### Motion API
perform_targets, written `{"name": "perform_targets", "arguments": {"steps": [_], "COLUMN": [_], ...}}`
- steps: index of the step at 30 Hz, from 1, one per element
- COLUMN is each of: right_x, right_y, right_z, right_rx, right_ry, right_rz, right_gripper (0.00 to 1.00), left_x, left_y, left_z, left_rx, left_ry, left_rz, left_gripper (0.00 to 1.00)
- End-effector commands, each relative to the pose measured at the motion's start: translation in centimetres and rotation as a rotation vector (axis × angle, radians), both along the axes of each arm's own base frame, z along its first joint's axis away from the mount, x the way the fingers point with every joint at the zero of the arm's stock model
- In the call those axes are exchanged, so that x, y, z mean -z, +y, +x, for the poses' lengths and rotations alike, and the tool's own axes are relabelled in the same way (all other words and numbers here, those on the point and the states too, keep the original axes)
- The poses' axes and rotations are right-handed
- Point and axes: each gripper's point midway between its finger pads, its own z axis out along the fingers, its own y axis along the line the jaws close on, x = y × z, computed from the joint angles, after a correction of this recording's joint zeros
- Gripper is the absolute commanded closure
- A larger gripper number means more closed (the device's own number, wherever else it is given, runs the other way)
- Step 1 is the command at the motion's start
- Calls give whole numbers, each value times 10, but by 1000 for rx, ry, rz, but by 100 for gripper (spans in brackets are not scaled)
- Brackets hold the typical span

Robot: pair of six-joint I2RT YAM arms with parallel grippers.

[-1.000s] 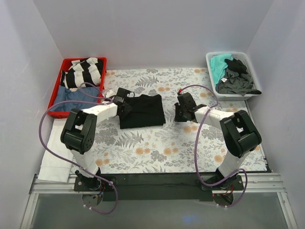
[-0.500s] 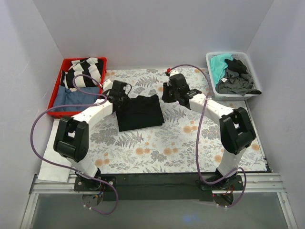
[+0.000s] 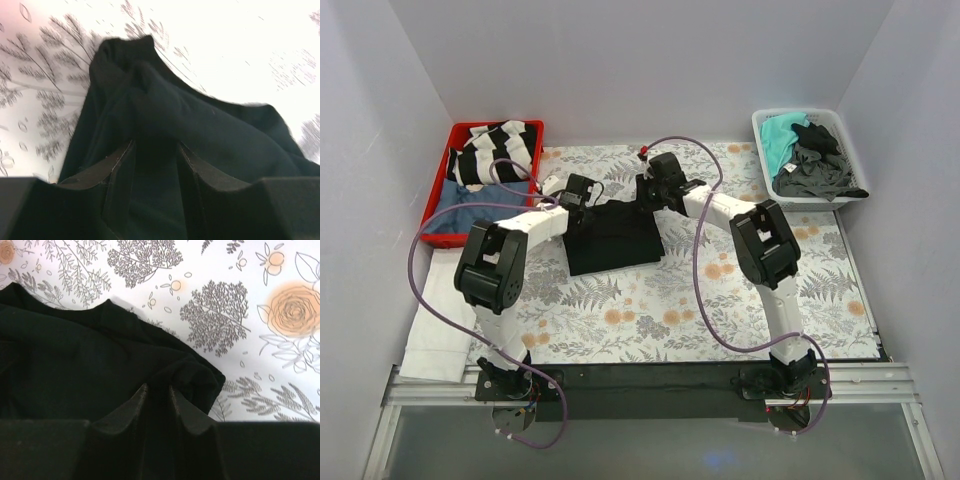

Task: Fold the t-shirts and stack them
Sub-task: Smooth out wrinkles on the folded tshirt

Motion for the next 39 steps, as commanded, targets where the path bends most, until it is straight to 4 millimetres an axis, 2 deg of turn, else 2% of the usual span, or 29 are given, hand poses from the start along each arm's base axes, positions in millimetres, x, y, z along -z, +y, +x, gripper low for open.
{"name": "perform_targets", "arguments": {"steps": [1, 6, 7, 13, 15, 18, 20, 21, 22, 23, 25, 26, 28, 30, 31, 34, 39], "right_x": [-19, 2, 11, 25, 23, 9, -11, -16, -36, -44, -66, -70, -78, -80, -83, -73, -40], "right_y": [17, 17, 12, -12, -14, -16, -18, -18, -17, -18, -20, -22, -29, -33, -34, -39, -43], "right_z": [18, 39, 44, 65, 66, 68, 69, 67, 67, 66, 63, 61, 54, 48, 44, 31, 4], "right_rx": [-7, 35, 62, 197, 195, 189, 177, 164, 156, 143, 124, 120, 100, 61, 42, -43, -190], "right_ry": [-52, -51, -44, -20, -21, -52, -91, -100, -134, -153, -184, -187, -176, -164, -165, -144, -49], "right_rz": [51, 32, 13, -21, -20, -22, -17, -13, 3, 2, 16, 18, 39, 52, 59, 57, 96], "right_gripper": [71, 71, 71, 71, 72, 73, 73, 73, 72, 71, 66, 64, 54, 49, 41, 39, 37], "left_x": [3, 7, 7, 8, 3, -17, -42, -53, -60, -76, -87, -95, -96, -97, -95, -92, -95], "left_y": [26, 38, 39, 54, 53, 42, 35, 32, 31, 29, 30, 31, 33, 38, 40, 44, 46], "left_z": [4, -1, -1, -12, -9, 4, 13, 15, 16, 17, 16, 14, 7, -2, -5, -17, -30], "left_rx": [-99, -144, -151, -218, -201, -150, -102, -87, -73, -61, -55, -52, -61, -81, -88, -103, -105], "left_ry": [23, 26, 22, 38, 25, -39, -113, -143, -161, -201, -221, -236, -227, -215, -207, -193, -187], "left_rz": [90, 110, 110, 122, 115, 76, 42, 32, 31, 13, 15, 13, 14, 18, 18, 12, -1], "left_gripper": [63, 63, 63, 62, 62, 63, 63, 63, 63, 63, 63, 63, 62, 62, 62, 62, 60]}}
